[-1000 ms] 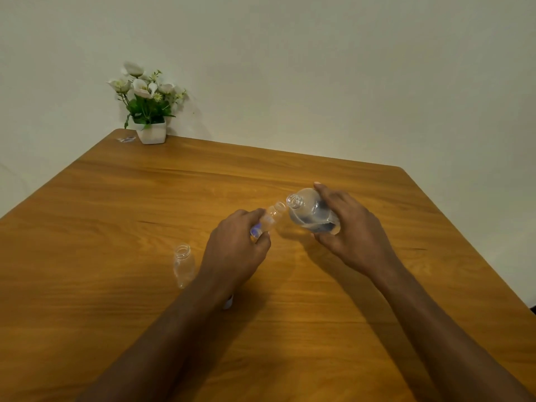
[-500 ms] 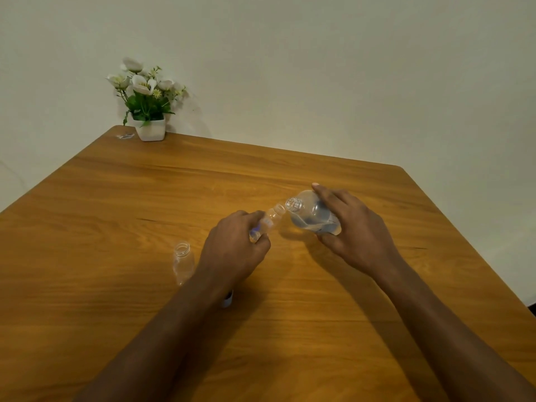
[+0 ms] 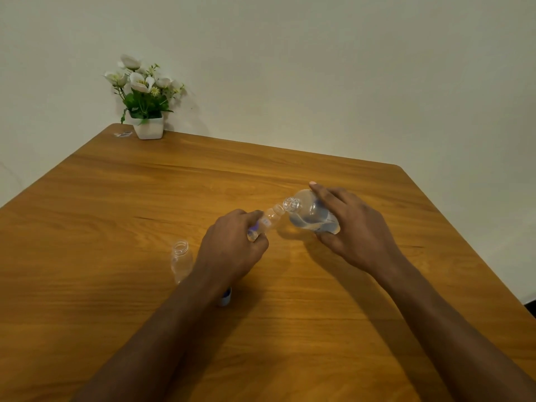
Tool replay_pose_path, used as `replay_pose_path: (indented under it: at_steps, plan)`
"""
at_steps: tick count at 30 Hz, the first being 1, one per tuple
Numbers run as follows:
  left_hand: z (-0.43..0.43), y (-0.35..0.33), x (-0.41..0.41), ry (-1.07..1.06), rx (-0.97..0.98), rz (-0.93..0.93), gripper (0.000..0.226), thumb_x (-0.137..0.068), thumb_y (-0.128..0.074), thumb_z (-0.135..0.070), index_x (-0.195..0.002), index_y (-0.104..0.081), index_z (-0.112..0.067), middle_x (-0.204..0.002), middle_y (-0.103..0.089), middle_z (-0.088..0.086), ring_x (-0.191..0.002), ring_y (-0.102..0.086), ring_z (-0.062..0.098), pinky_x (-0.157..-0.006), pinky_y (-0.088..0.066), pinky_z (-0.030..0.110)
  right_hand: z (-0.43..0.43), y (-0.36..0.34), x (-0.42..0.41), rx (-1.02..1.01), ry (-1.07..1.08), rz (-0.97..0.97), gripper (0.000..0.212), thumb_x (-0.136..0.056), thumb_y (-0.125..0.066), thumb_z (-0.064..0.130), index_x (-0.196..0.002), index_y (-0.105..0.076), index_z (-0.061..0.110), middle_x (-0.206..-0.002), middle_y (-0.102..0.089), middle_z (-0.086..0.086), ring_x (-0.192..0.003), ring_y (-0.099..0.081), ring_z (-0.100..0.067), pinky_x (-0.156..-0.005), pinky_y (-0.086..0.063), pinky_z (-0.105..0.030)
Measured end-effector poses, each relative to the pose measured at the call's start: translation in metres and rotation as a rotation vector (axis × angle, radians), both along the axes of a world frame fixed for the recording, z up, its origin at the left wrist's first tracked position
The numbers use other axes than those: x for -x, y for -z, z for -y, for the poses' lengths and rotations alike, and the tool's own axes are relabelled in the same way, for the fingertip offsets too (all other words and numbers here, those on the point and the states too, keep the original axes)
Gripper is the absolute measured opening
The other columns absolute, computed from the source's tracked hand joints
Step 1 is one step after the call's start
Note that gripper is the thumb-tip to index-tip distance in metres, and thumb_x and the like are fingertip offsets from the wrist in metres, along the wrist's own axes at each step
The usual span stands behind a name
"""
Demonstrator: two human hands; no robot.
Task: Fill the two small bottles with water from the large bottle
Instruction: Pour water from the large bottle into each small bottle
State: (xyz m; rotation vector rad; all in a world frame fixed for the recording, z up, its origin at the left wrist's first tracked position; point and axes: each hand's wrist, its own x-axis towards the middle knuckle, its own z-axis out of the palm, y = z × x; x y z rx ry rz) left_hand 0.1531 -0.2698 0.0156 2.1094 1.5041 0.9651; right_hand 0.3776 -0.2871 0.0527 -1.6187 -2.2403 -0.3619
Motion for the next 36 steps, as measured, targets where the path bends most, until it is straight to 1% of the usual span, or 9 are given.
replay_pose_path:
  at_steps: [5, 10, 14, 20, 23, 28, 31, 36]
  plan:
    - [0.001, -0.001, 0.000, 0.009, 0.000, 0.005, 0.039, -0.080, -0.059, -0.028, -0.119, -0.062, -0.028, -0.095, -0.063, -0.003, -0.088, -0.059, 0.017, -0.075, -0.048, 0.037, -0.001, -0.002, -0.002, -0.001, 0.001, 0.027, 0.087, -0.076, -0.078, 0.025, -0.150, -0.032, 0.026, -0.134, -0.055, -0.002, -0.114, -0.057, -0.023, -0.076, -0.053, -0.035]
    - [0.001, -0.001, 0.000, 0.011, -0.002, -0.009, 0.036, -0.079, -0.059, -0.028, -0.114, -0.064, -0.029, -0.092, -0.064, -0.004, -0.086, -0.060, 0.018, -0.072, -0.049, 0.036, -0.003, -0.006, -0.004, -0.011, -0.009, 0.064, 0.084, -0.076, -0.079, 0.026, -0.148, -0.035, 0.024, -0.133, -0.057, -0.005, -0.112, -0.058, -0.025, -0.078, -0.053, -0.037]
    - [0.002, -0.001, 0.001, 0.014, -0.001, -0.015, 0.032, -0.077, -0.058, -0.029, -0.109, -0.065, -0.028, -0.090, -0.065, -0.004, -0.085, -0.060, 0.018, -0.071, -0.049, 0.037, -0.002, -0.007, -0.005, -0.016, -0.006, 0.092, 0.085, -0.077, -0.079, 0.028, -0.149, -0.035, 0.025, -0.133, -0.057, -0.004, -0.112, -0.058, -0.025, -0.079, -0.052, -0.037]
    - [0.003, -0.003, 0.002, 0.027, 0.013, 0.009, 0.038, -0.072, -0.051, -0.036, -0.106, -0.066, -0.026, -0.089, -0.066, -0.003, -0.084, -0.062, 0.019, -0.072, -0.051, 0.041, -0.003, -0.011, -0.005, -0.024, -0.013, 0.117, 0.083, -0.077, -0.079, 0.025, -0.148, -0.035, 0.027, -0.131, -0.058, -0.004, -0.110, -0.059, -0.025, -0.078, -0.053, -0.037]
    - [0.003, -0.003, 0.002, 0.030, 0.022, 0.020, 0.035, -0.072, -0.052, -0.035, -0.102, -0.066, -0.024, -0.089, -0.066, -0.001, -0.085, -0.062, 0.021, -0.073, -0.051, 0.043, -0.004, -0.013, -0.005, -0.027, -0.011, 0.132, 0.084, -0.076, -0.080, 0.025, -0.148, -0.035, 0.027, -0.131, -0.058, -0.004, -0.110, -0.059, -0.025, -0.077, -0.053, -0.037]
    - [0.003, -0.003, 0.002, 0.039, 0.031, 0.018, 0.031, -0.072, -0.052, -0.035, -0.097, -0.066, -0.025, -0.085, -0.066, -0.003, -0.080, -0.061, 0.019, -0.070, -0.051, 0.042, -0.004, -0.014, -0.005, -0.030, -0.013, 0.150, 0.084, -0.076, -0.080, 0.025, -0.148, -0.036, 0.027, -0.130, -0.059, -0.005, -0.108, -0.060, -0.025, -0.076, -0.052, -0.036]
    - [0.002, -0.003, 0.003, 0.044, 0.041, 0.033, 0.031, -0.071, -0.052, -0.034, -0.097, -0.067, -0.025, -0.085, -0.067, -0.002, -0.081, -0.062, 0.020, -0.071, -0.051, 0.042, -0.005, -0.015, -0.005, -0.031, -0.016, 0.159, 0.084, -0.076, -0.081, 0.024, -0.147, -0.036, 0.026, -0.129, -0.059, -0.005, -0.108, -0.060, -0.025, -0.075, -0.052, -0.035]
    - [0.000, -0.001, 0.003, 0.047, 0.040, 0.026, 0.018, -0.071, -0.053, -0.031, -0.085, -0.063, -0.023, -0.076, -0.064, -0.004, -0.072, -0.060, 0.017, -0.065, -0.050, 0.043, -0.005, -0.018, -0.005, -0.035, -0.021, 0.163, 0.084, -0.075, -0.082, 0.023, -0.147, -0.038, 0.024, -0.129, -0.060, -0.007, -0.109, -0.060, -0.027, -0.074, -0.051, -0.034]
